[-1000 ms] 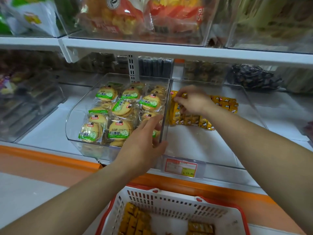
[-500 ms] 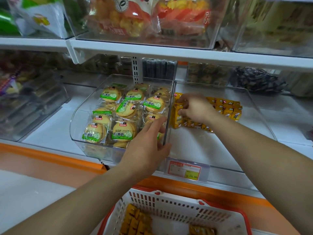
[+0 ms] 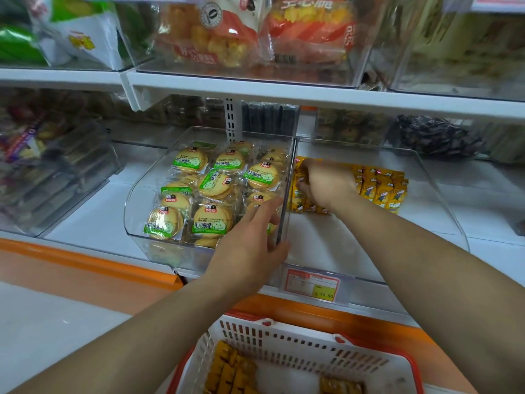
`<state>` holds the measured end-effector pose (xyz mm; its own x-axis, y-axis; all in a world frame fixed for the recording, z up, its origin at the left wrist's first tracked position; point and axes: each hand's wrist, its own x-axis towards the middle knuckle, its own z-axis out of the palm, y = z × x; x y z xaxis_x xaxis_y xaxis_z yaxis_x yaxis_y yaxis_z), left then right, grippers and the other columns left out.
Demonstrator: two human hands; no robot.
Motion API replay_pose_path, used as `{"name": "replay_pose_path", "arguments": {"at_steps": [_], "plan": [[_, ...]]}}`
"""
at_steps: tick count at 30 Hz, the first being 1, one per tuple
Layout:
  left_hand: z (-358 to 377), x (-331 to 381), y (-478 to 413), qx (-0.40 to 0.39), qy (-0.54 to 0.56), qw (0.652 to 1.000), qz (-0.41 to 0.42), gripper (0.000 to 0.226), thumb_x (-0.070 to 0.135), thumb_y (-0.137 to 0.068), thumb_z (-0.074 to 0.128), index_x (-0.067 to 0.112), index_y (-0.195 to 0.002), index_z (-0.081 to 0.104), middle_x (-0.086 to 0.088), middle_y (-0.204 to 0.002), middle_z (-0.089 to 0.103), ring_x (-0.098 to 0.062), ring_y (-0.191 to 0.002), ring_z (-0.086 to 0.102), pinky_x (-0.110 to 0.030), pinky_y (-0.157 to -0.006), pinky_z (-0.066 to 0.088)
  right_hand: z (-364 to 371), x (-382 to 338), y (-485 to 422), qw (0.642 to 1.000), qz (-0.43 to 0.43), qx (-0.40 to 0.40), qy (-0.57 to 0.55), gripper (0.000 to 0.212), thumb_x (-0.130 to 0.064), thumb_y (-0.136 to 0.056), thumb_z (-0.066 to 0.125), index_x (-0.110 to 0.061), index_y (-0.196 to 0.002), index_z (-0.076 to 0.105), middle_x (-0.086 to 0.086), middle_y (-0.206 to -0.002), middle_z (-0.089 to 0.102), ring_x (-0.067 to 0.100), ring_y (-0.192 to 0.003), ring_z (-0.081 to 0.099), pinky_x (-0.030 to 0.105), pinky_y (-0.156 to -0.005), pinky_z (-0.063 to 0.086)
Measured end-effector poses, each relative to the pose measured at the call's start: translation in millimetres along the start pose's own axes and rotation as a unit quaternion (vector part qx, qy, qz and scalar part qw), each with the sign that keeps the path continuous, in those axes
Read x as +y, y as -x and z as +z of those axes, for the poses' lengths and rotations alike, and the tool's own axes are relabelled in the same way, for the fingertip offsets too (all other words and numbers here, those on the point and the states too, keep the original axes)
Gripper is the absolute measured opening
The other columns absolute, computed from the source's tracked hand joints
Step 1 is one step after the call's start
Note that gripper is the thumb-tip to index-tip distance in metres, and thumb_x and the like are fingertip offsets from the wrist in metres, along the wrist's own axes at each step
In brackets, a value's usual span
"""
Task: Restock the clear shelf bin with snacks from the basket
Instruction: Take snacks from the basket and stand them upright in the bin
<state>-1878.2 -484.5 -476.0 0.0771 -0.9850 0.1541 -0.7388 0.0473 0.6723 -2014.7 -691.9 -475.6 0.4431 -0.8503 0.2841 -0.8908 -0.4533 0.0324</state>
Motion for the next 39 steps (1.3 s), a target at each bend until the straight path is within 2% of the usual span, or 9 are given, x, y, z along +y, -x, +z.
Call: {"name": "replay_pose_path", "arguments": {"at_steps": [7, 12, 16, 19, 22, 26, 29, 33, 39], "plan": [[-20, 18, 7, 0.006, -0.014, 1.0, -0.017, 0.066, 0.039, -0.094, 0.069, 0.037, -0.153, 0.037, 0.011, -0.135, 0.054, -0.013, -0.105, 0.063, -0.044, -0.089, 0.059, -64, 1, 53, 0.984, 0.032, 0.018, -0.174, 0.027, -0.045, -0.084, 0.071, -0.03, -0.106, 0.066, -0.008, -0.085, 0.066, 0.019, -0.086, 0.064, 0.033, -0.072, 0.053], [-44, 40, 41, 0.061, 0.013, 0.998, 0.033, 0.006, 0.035, -0.094, 0.066, 0.034, -0.1, 0.062, 0.015, -0.091, 0.064, -0.001, -0.078, 0.063, -0.016, -0.067, 0.052, -114, -8, 147, 0.956, -0.049, 0.015, -0.29, 0.017, -0.032, -0.074, 0.081, -0.033, -0.085, 0.067, -0.013, -0.078, 0.061, 0.002, -0.069, 0.055, 0.027, -0.067, 0.044], [-18, 24, 82, -0.154, -0.094, 0.983, 0.035, 0.009, 0.037, -0.096, 0.065, 0.033, -0.088, 0.063, 0.012, -0.085, 0.068, -0.003, -0.077, 0.063, -0.026, -0.066, 0.048, -92, -15, 222, 0.931, -0.122, -0.09, -0.333, 0.017, -0.04, -0.069, 0.072, -0.03, -0.083, 0.07, -0.016, -0.073, 0.062, -0.002, -0.071, 0.059, 0.017, -0.063, 0.044], [24, -16, 111, -0.376, -0.259, 0.889, -0.023, 0.028, 0.046, -0.098, 0.06, 0.025, -0.115, 0.065, 0.001, -0.117, 0.069, -0.021, -0.11, 0.063, -0.033, -0.085, 0.05, -26, -17, 268, 0.913, -0.134, -0.26, -0.284, 0.022, -0.034, -0.075, 0.077, -0.028, -0.095, 0.071, -0.015, -0.083, 0.062, -0.001, -0.075, 0.057, 0.022, -0.068, 0.046], [64, -57, 127, -0.462, -0.324, 0.822, -0.073, 0.041, 0.045, -0.101, 0.056, 0.023, -0.135, 0.055, -0.003, -0.137, 0.059, -0.026, -0.126, 0.055, -0.035, -0.096, 0.046, 63, -15, 302, 0.889, -0.087, -0.398, -0.208, 0.035, -0.03, -0.078, 0.079, -0.02, -0.109, 0.066, -0.009, -0.103, 0.062, 0.017, -0.097, 0.062, 0.03, -0.077, 0.048], [127, -106, 139, -0.397, -0.26, 0.865, -0.164, 0.049, 0.031, -0.098, 0.061, 0.017, -0.144, 0.049, -0.011, -0.141, 0.057, -0.029, -0.124, 0.057, -0.036, -0.093, 0.049, 162, -16, 333, 0.862, 0.036, -0.461, -0.209, 0.049, -0.042, -0.083, 0.076, -0.023, -0.126, 0.061, -0.006, -0.125, 0.061, 0.021, -0.108, 0.06, 0.033, -0.086, 0.049], [176, -137, 151, -0.352, -0.259, 0.878, -0.196, 0.067, 0.045, -0.094, 0.063, 0.017, -0.151, 0.042, -0.012, -0.153, 0.043, -0.035, -0.138, 0.044, -0.047, -0.111, 0.043, 212, -33, 348, 0.841, 0.125, -0.442, -0.287, 0.064, -0.051, -0.085, 0.07, -0.021, -0.139, 0.054, 0.001, -0.136, 0.059, 0.021, -0.119, 0.058, 0.034, -0.095, 0.049], [212, -164, 160, -0.251, -0.27, 0.904, -0.217, 0.073, 0.059, -0.091, 0.062, 0.018, -0.148, 0.042, -0.012, -0.152, 0.041, -0.039, -0.14, 0.036, -0.051, -0.115, 0.036, 248, -57, 359, 0.819, 0.132, -0.48, -0.287, 0.072, -0.058, -0.091, 0.052, -0.016, -0.148, 0.039, 0.011, -0.149, 0.046, 0.029, -0.125, 0.053, 0.041, -0.097, 0.048], [224, -192, 161, -0.232, -0.259, 0.915, -0.203, 0.06, 0.067, -0.085, 0.064, 0.029, -0.131, 0.059, -0.006, -0.139, 0.052, -0.033, -0.13, 0.041, -0.047, -0.111, 0.037, 267, -61, 370, 0.766, 0.159, -0.564, -0.266, 0.103, -0.09, -0.074, 0.04, -0.016, -0.145, 0.042, 0.014, -0.143, 0.047, 0.033, -0.125, 0.05, 0.041, -0.097, 0.047]]}}
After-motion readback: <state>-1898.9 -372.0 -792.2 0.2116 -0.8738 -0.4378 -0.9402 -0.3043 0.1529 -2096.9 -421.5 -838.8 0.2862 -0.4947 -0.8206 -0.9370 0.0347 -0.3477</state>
